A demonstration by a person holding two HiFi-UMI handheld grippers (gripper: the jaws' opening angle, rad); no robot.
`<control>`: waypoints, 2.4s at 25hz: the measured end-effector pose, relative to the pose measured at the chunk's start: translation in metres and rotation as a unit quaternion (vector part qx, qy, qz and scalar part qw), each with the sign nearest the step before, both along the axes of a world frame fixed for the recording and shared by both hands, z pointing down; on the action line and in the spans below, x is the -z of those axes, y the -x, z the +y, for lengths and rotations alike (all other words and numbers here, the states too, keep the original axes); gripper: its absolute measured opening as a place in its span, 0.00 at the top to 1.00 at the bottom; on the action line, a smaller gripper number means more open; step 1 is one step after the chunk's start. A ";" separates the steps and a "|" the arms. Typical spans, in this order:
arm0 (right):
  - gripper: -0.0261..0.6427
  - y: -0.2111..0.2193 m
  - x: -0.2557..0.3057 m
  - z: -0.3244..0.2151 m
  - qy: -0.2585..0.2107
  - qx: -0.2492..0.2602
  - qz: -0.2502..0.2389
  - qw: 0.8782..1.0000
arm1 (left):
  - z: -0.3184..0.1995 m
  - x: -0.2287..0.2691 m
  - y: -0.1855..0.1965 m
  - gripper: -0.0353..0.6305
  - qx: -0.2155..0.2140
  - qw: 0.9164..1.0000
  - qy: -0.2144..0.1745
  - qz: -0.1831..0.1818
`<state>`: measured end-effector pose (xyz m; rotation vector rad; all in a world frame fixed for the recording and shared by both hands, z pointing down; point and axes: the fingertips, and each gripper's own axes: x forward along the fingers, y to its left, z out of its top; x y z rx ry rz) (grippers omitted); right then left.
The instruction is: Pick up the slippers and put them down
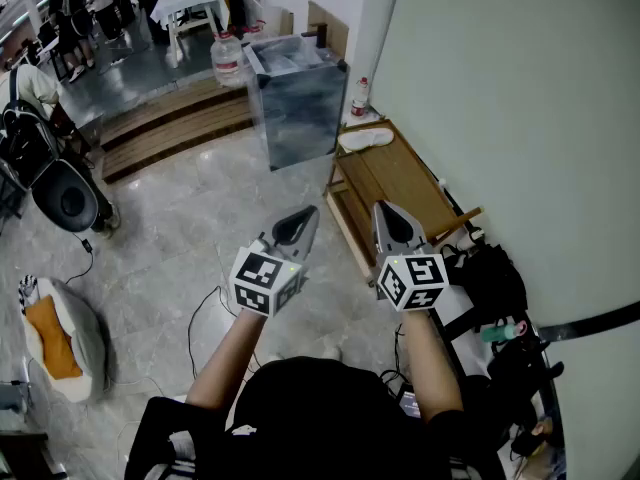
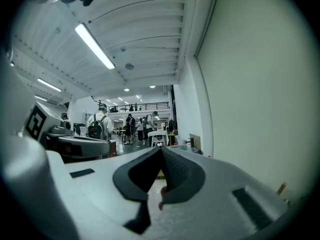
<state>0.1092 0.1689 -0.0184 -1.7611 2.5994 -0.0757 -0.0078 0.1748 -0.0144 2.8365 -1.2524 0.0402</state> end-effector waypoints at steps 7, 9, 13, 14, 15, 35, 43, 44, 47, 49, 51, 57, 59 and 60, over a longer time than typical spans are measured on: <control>0.97 -0.013 -0.002 -0.002 0.007 0.010 -0.009 1.000 | -0.002 0.001 -0.013 0.94 0.004 1.000 0.006 -0.001; 0.97 -0.019 -0.004 -0.004 0.009 0.012 -0.007 1.000 | -0.002 -0.002 -0.019 0.94 0.005 1.000 0.014 -0.004; 0.97 -0.034 -0.005 -0.006 0.010 0.017 -0.006 1.000 | -0.002 -0.003 -0.034 0.94 0.009 1.000 0.023 -0.008; 0.97 -0.037 -0.007 -0.005 0.011 0.020 -0.006 1.000 | 0.001 -0.004 -0.038 0.94 0.008 1.000 0.029 -0.009; 0.97 -0.040 -0.009 -0.005 0.011 0.023 -0.006 1.000 | 0.002 -0.005 -0.042 0.94 0.010 0.999 0.032 -0.009; 0.97 -0.054 -0.035 -0.048 0.030 0.049 -0.002 0.998 | -0.033 -0.027 -0.065 0.94 0.016 0.999 0.049 -0.010; 0.97 -0.049 -0.036 -0.102 0.031 0.041 -0.001 0.999 | -0.089 -0.031 -0.056 0.94 0.016 0.998 0.053 -0.004; 0.97 -0.049 -0.037 -0.110 0.031 0.041 -0.002 0.999 | -0.097 -0.031 -0.055 0.94 0.016 0.998 0.053 -0.003; 0.97 -0.044 -0.039 -0.134 0.032 0.040 -0.003 0.999 | -0.123 -0.032 -0.050 0.94 0.015 0.998 0.053 -0.003; 0.97 -0.040 -0.038 -0.150 0.033 0.039 -0.003 0.999 | -0.139 -0.029 -0.046 0.94 0.015 0.998 0.054 -0.002; 0.97 -0.035 -0.036 -0.165 0.034 0.037 -0.003 0.999 | -0.155 -0.026 -0.042 0.94 0.014 0.998 0.056 -0.001; 0.97 -0.024 -0.032 -0.216 0.038 0.026 -0.005 0.999 | -0.215 -0.025 -0.026 0.94 0.011 0.999 0.038 0.001; 0.97 -0.023 -0.032 -0.233 0.040 0.021 -0.005 0.999 | -0.231 -0.025 -0.025 0.94 0.004 0.999 0.048 0.000; 0.97 -0.022 -0.032 -0.241 0.041 0.019 -0.004 0.999 | -0.239 -0.025 -0.023 0.94 0.002 0.999 0.051 -0.001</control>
